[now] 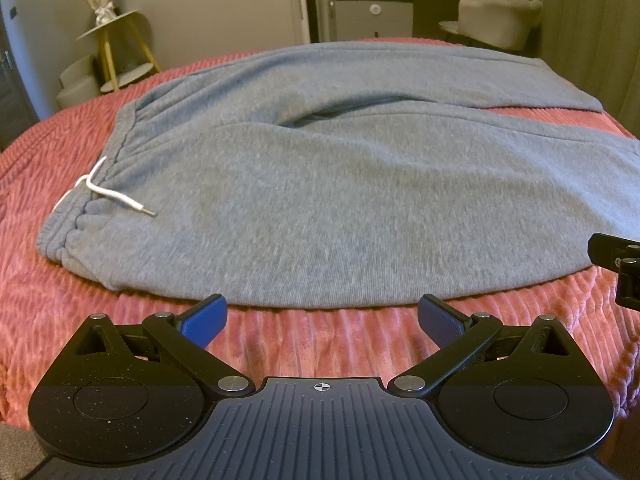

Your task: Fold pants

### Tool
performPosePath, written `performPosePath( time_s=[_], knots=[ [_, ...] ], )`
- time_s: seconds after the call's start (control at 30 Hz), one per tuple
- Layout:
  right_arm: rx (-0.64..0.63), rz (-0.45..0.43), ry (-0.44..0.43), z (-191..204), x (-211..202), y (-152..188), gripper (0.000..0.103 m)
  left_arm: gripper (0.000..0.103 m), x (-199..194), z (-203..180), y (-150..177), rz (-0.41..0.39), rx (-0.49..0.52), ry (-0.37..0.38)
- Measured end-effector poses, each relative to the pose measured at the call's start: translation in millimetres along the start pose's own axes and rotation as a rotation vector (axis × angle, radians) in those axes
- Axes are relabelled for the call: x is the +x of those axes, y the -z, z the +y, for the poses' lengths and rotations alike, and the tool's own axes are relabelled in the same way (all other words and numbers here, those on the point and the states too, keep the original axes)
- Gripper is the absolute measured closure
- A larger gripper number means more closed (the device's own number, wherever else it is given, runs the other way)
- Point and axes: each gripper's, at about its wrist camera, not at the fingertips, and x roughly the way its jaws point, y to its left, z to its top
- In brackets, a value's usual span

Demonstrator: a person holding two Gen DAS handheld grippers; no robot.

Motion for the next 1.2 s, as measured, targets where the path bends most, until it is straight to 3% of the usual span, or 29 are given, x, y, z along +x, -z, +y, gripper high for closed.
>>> performPosePath(
  time_s=[1.2],
  knots=[
    [-0.003, 0.005, -0.003, -2.7, 0.7, 0.7, 0.017, 0.0, -0.3, -0.6, -0.5, 0.012, 0.003, -0.007]
  ],
)
